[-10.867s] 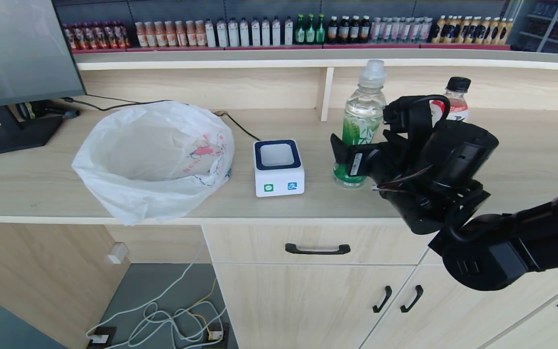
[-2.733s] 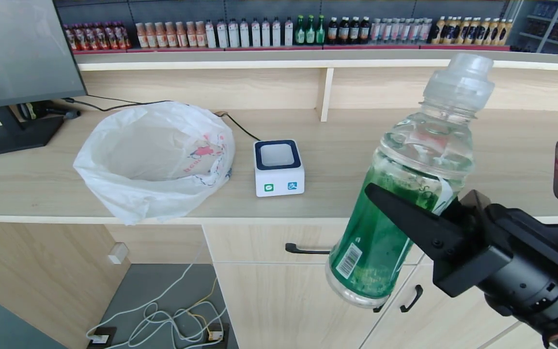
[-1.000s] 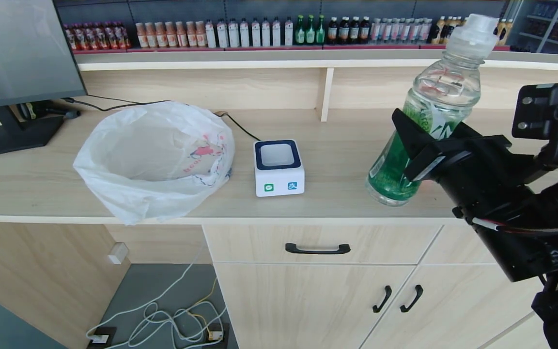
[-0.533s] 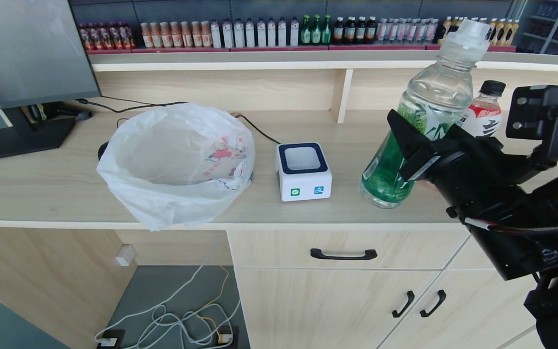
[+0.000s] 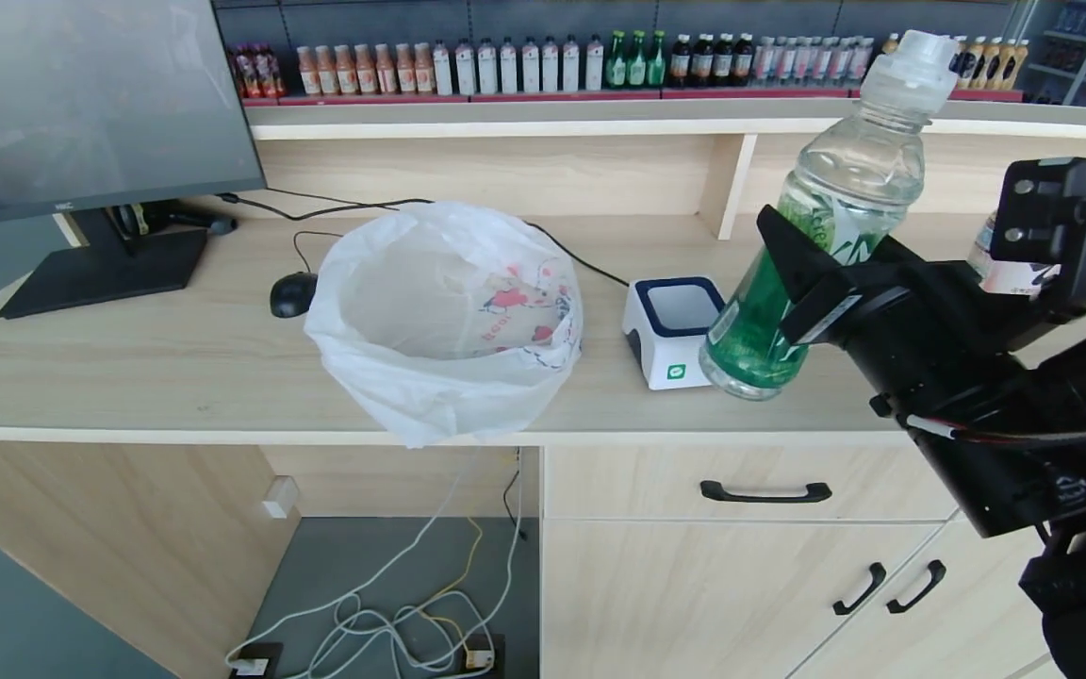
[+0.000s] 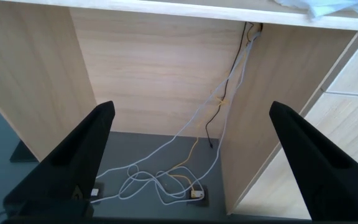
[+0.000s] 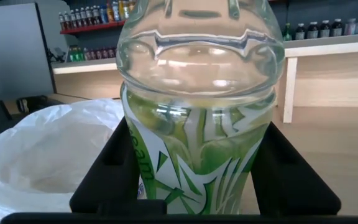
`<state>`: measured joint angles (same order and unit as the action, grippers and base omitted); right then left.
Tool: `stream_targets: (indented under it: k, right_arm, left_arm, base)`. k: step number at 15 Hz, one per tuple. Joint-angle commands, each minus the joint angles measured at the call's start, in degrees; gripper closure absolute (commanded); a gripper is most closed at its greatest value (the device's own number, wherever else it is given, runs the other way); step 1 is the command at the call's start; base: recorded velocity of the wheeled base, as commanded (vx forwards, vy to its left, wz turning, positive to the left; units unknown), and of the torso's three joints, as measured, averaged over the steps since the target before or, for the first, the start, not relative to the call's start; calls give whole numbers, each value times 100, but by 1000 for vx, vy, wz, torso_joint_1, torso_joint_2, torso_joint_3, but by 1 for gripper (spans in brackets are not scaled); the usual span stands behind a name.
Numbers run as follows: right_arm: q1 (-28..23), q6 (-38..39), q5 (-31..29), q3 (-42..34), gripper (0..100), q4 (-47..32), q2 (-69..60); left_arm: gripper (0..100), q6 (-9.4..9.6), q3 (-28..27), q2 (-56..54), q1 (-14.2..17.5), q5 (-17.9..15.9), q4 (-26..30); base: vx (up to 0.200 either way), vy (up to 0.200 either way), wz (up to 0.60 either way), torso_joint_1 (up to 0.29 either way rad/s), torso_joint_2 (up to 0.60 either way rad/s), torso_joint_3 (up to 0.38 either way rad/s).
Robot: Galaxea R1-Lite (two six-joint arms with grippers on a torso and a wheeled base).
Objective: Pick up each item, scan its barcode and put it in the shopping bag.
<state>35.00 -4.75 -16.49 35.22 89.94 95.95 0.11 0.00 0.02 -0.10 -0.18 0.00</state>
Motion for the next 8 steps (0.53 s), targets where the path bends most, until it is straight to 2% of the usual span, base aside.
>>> stream_targets:
  k: [1,5,8]
  right_arm:
    - [7,1,-47,73,100,6,178]
    - [-37,-447,15,618,100,6,222]
    - [-28,-843,208,714,100,-161,205]
  left_arm:
    - [0,-2,0,-2,1,1,0]
    - [0,-2,0,-2,1,1,0]
    - [0,-2,0,-2,10,1,0]
  base:
    - [0,0,0,0,0,0]
    - [0,0,0,0,0,0]
    - [0,0,0,0,0,0]
